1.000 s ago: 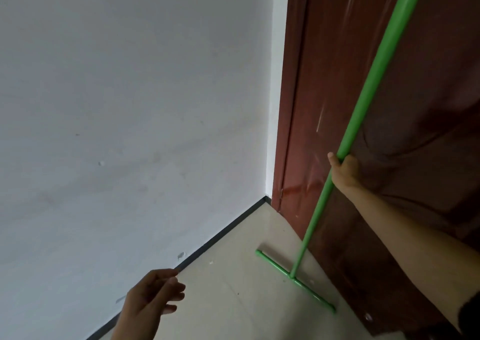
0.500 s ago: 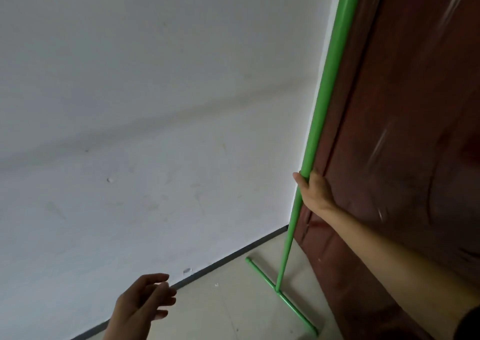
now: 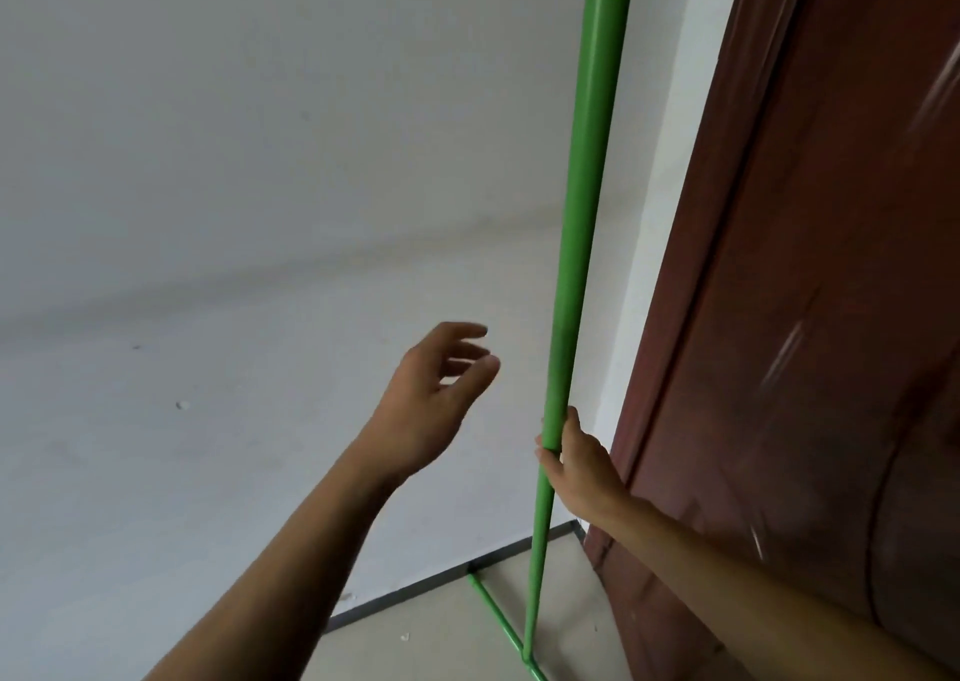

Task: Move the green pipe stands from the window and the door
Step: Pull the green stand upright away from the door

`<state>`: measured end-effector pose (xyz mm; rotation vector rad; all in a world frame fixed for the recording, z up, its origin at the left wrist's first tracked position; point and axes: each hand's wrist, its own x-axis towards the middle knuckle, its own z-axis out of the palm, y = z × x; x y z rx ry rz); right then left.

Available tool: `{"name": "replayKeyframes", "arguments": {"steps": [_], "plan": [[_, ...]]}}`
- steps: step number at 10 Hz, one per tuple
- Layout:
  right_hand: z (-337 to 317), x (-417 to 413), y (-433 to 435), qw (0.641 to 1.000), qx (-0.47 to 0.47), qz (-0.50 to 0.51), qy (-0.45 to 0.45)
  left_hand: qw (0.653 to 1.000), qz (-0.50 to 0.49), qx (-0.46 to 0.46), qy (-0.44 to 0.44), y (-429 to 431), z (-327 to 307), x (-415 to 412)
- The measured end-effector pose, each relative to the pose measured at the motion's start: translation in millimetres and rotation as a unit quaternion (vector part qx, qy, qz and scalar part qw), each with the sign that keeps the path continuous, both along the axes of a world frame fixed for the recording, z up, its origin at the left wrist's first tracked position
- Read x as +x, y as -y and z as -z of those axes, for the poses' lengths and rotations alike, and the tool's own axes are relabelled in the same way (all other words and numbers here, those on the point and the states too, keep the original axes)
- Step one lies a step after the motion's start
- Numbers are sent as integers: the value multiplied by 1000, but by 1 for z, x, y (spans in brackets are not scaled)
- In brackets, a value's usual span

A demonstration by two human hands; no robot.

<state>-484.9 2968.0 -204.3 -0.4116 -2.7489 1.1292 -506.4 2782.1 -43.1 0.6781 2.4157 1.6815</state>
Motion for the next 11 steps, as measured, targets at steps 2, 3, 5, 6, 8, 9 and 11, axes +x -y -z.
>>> {"name": "replayKeyframes", "arguments": {"steps": [2,3,5,6,8,9,11], "plan": [[1,-1,15,998,22,-62,-4,996,55,52,-45,-60,-35,-13],[3,-6,31,994,32,-102,-14,995,9,76,-64,-46,-35,-17],[8,-16,70,982,42,-184,-17,992,-12,74,-97,6,-31,-16],[11,-20,90,978,53,-200,-29,991,-27,80,-100,27,-29,-15],[8,-16,101,983,50,-174,-10,992,-47,55,-107,30,-28,-12],[-4,-14,96,986,67,-154,11,994,-40,37,-89,28,-28,-10],[-56,7,90,962,167,-188,110,998,-60,-26,0,93,-2,12]]}}
